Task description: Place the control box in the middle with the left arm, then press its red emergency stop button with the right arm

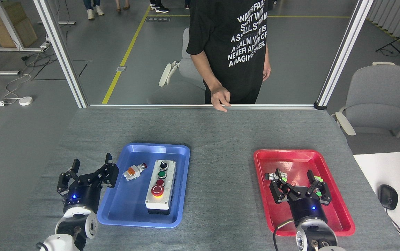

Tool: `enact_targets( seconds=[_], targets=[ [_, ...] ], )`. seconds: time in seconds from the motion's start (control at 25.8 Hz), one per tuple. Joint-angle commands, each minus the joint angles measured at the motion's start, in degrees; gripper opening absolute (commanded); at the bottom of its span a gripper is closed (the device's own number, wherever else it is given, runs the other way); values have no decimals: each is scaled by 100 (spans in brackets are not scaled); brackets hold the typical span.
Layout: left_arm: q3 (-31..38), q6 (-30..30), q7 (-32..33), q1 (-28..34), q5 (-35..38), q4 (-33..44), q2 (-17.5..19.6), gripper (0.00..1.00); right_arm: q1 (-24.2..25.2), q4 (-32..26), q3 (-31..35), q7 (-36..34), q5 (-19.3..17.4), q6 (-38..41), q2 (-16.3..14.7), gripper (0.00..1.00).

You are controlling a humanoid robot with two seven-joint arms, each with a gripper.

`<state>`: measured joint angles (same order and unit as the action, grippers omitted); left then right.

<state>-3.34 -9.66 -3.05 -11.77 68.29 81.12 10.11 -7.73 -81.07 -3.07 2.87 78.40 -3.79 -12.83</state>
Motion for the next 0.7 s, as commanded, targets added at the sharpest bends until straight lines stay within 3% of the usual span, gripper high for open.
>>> enact_targets(
  seconds=[0.0,0.66],
  targets=[
    [0,-1,-12,0,0,1,0,99,0,-5,-1,-15,0,10,8,98],
    [35,25,-82,-9,-9,1,9,99,17,-5,-1,-24,0,36,8,99]
  ],
)
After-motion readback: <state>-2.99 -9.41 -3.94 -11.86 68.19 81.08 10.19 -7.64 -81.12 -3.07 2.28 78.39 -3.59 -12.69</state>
